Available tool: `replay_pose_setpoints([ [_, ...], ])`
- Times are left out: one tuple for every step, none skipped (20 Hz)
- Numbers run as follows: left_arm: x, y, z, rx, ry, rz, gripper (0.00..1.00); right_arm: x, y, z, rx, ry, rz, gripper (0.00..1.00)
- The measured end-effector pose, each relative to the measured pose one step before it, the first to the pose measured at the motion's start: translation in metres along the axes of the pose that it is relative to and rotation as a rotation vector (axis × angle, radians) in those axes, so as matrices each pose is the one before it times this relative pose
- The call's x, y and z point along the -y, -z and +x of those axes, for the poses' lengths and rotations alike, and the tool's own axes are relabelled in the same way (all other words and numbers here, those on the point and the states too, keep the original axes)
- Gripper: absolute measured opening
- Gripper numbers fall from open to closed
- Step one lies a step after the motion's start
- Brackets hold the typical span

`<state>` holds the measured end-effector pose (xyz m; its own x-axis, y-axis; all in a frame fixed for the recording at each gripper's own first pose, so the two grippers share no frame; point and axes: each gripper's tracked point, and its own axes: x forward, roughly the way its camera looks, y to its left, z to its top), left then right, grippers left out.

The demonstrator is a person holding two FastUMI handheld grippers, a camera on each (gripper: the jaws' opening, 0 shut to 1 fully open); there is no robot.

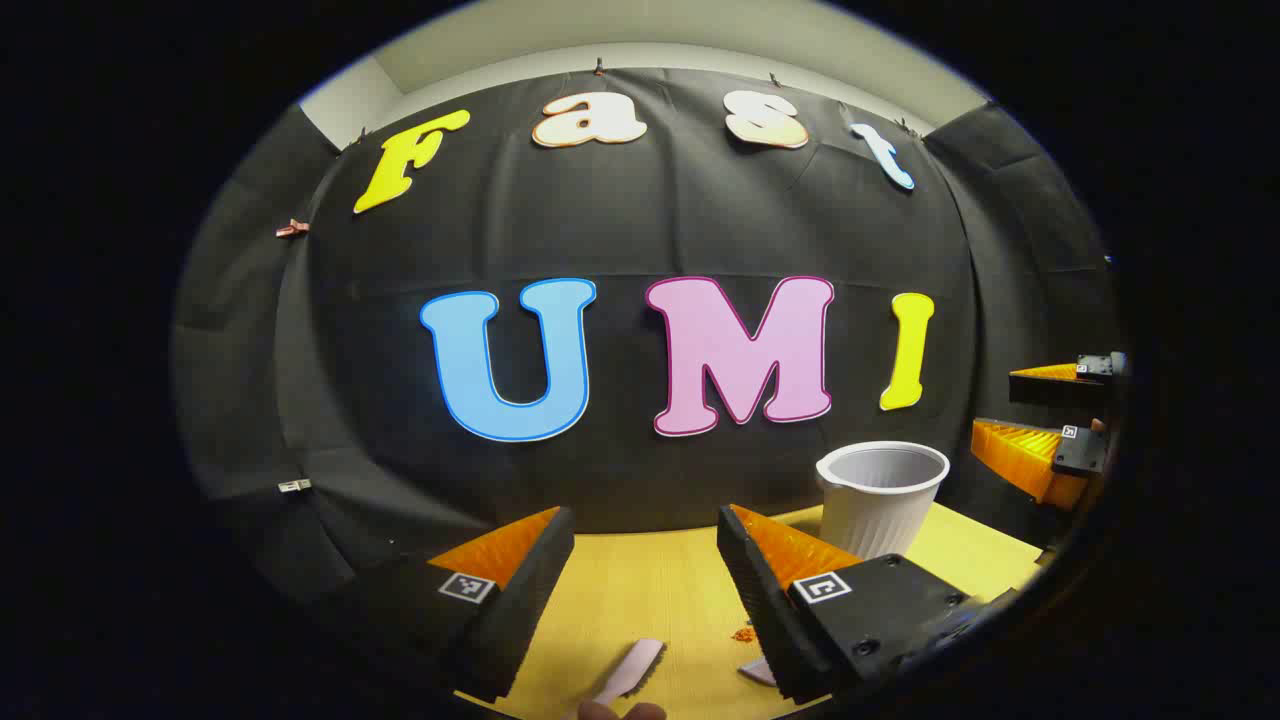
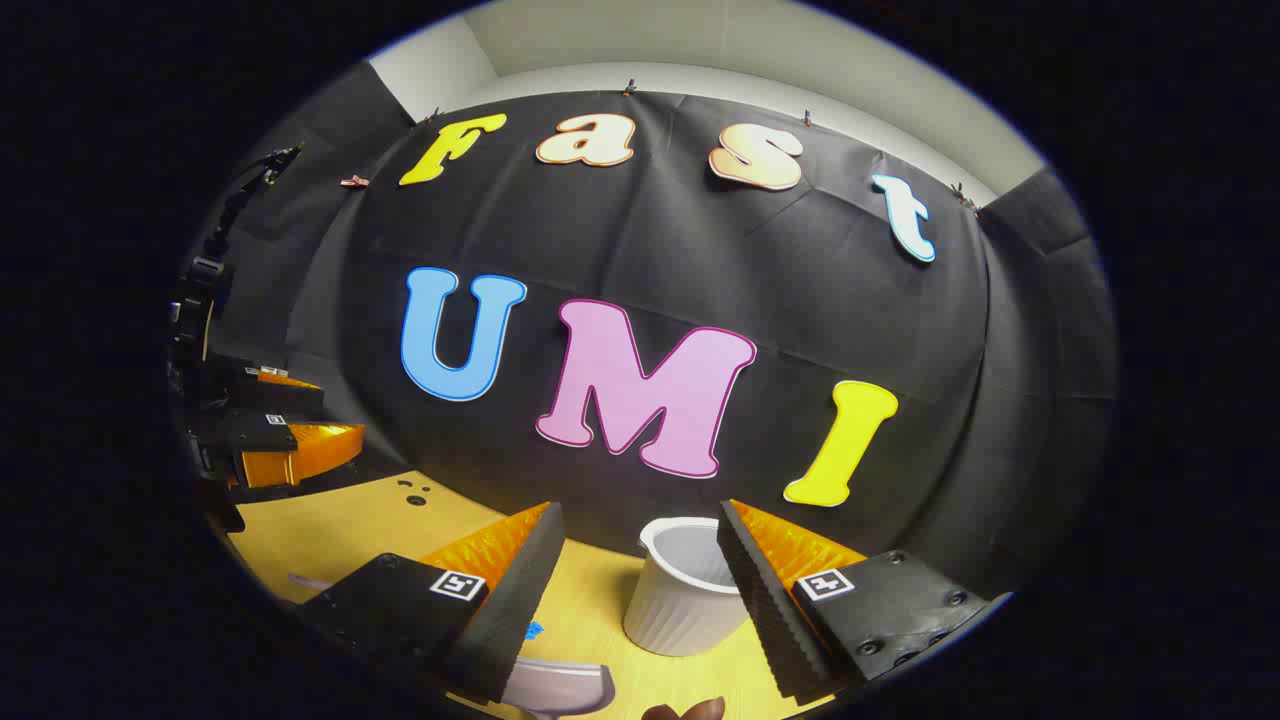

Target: Pick up the small broom and dustpan from the desktop, sweep the trash into the dustpan with the broom, and then empty the trash into the garbage bin.

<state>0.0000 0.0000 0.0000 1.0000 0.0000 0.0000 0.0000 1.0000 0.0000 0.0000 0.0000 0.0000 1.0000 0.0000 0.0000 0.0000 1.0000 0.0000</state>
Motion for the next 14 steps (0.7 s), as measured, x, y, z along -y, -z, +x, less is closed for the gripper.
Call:
replay_pose_setpoints([
  [-0.00057,-0.00091,-0.00019,0.00087,-0.00165,-0.00045,0.93,0.00109,0.00097,-0.00018,-0.00265,0.00046,-0.00075,0.97],
  [0.00092,0.00094,-0.00074,0.00047,-0.00115,0.00059,0.93,-0.00007,-0.00057,-0.00001,0.00127,0.00009,0.00199,0.97],
  [-0.00045,-0.00151,-0.00049,0.00206,-0.00047,0.00145,0.93,0.00035,-0.00019,0.00017,-0.00014,0.00130,0.00254,0.97],
  [0.00031,0.00024,-0.00030,0.00124,0.00113,0.00275,0.93,-0.00025,-0.00088,0.00002,0.00109,-0.00013,0.00105,0.97],
  [-0.00063,-0.00107,-0.00037,0.00073,0.00005,0.00453,0.93,0.00110,-0.00043,-0.00010,0.00333,0.00321,-0.00180,0.97],
  [0.00033,0.00055,0.00004,0.00044,0.00084,0.00518,0.93,-0.00065,0.00022,0.00021,-0.00040,0.00005,-0.00170,0.97],
  [-0.00017,-0.00097,-0.00043,0.00152,0.00142,0.00392,0.93,-0.00042,0.00120,-0.00023,-0.00157,-0.00018,0.00135,0.97],
  [-0.00029,0.00108,-0.00074,0.00087,0.00016,0.00286,0.93,-0.00141,0.00055,0.00054,-0.00157,-0.00010,0.00197,0.97],
  [-0.00043,-0.00037,0.00067,-0.00022,0.00066,0.00111,0.93,-0.00002,-0.00046,0.00024,0.00059,-0.00020,0.00245,0.97],
  [0.00002,0.00175,0.00074,-0.00190,0.00040,0.00090,0.93,-0.00098,0.00049,-0.00085,0.00024,0.00329,-0.00161,0.97],
  [-0.00102,-0.00070,0.00039,-0.00151,0.00018,-0.00030,0.93,0.00083,-0.00054,-0.00016,0.00277,0.00046,-0.00099,0.97],
  [0.00058,0.00087,0.00023,-0.00091,0.00086,-0.00069,0.93,-0.00052,-0.00039,0.00059,0.00143,0.00176,-0.00373,0.97],
  [-0.00018,-0.00054,0.00020,-0.00148,0.00053,-0.00003,0.93,0.00014,0.00189,-0.00014,-0.00272,-0.00016,-0.00367,0.97],
  [0.00045,0.00208,0.00042,-0.00062,0.00076,0.00060,0.93,-0.00064,0.00019,-0.00014,-0.00079,-0.00039,-0.00115,0.97],
])
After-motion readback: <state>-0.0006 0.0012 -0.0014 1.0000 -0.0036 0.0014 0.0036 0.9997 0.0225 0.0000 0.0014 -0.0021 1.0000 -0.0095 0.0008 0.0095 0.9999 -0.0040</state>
